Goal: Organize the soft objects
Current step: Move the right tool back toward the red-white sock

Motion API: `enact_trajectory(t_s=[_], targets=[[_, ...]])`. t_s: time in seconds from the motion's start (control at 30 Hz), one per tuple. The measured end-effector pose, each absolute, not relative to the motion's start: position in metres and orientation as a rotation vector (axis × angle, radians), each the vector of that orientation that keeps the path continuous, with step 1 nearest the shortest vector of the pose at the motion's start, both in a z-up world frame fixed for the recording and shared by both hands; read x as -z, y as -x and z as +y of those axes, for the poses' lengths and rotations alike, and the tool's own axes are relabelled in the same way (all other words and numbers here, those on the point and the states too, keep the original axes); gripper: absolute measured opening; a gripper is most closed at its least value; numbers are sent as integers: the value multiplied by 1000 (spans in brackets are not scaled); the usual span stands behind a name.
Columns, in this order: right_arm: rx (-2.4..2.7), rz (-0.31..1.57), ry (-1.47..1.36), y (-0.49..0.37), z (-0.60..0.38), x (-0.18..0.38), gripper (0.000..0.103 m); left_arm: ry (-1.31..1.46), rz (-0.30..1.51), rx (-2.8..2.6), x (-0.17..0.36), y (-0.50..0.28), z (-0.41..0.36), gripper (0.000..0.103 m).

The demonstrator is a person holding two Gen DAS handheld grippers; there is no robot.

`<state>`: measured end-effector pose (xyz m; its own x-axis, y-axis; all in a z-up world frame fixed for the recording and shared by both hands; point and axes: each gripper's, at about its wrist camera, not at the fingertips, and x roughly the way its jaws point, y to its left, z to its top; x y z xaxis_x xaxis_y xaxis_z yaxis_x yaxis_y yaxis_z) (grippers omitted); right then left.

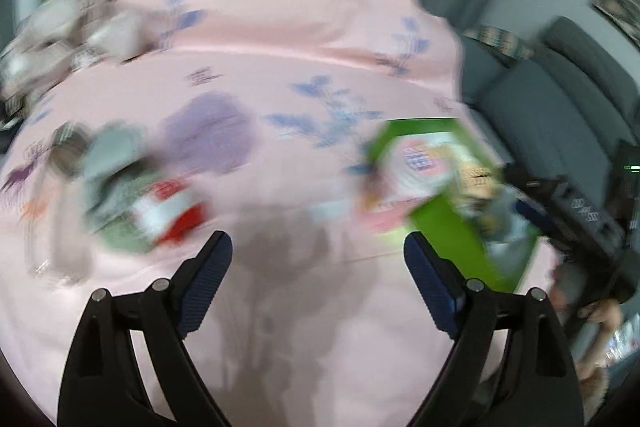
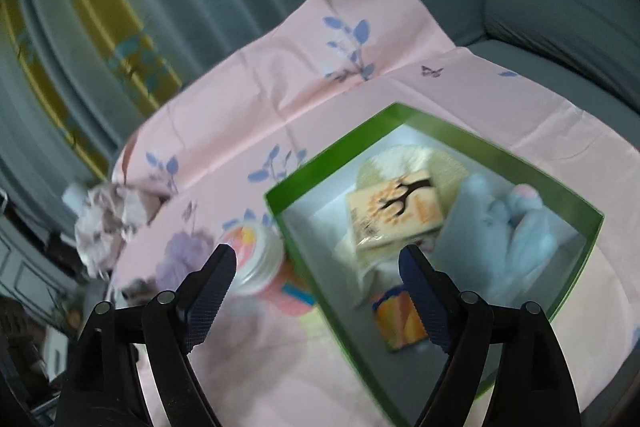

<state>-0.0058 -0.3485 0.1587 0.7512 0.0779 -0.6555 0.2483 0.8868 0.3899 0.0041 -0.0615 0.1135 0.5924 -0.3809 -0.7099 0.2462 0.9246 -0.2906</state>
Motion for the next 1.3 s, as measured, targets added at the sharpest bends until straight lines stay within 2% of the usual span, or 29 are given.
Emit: enact_trajectory(t_s=[0.27,0.57,0.9,0.97,1.1,1.17,1.23,1.3], targets=[[-15,843,-397,13,-280,-129,85,320,915,148,-63,26,21,87],[-170,992,-348,0,-202,-105,85,413,900,98,-60,40,57,84],[-317,1122,-453,-67,-113,-93,84,447,944,72,-48,46,86,66],[-296,1175,-455,-84,-97,-84,74,450,953,68,-46,48,89,62],[-197,1207,-455,-99,-87,-71,63,436,971,89,-44,51,88,59],[-197,1218,-468,-103,-88,-66,44,435,970,94,-44,52,89,59],[-252,1225,-503,-102,-89,-63,33,445,970,98,-44,52,91,59],[-261,1207,-466,-95,-90,-69,30,451,974,97,-44,51,91,59]])
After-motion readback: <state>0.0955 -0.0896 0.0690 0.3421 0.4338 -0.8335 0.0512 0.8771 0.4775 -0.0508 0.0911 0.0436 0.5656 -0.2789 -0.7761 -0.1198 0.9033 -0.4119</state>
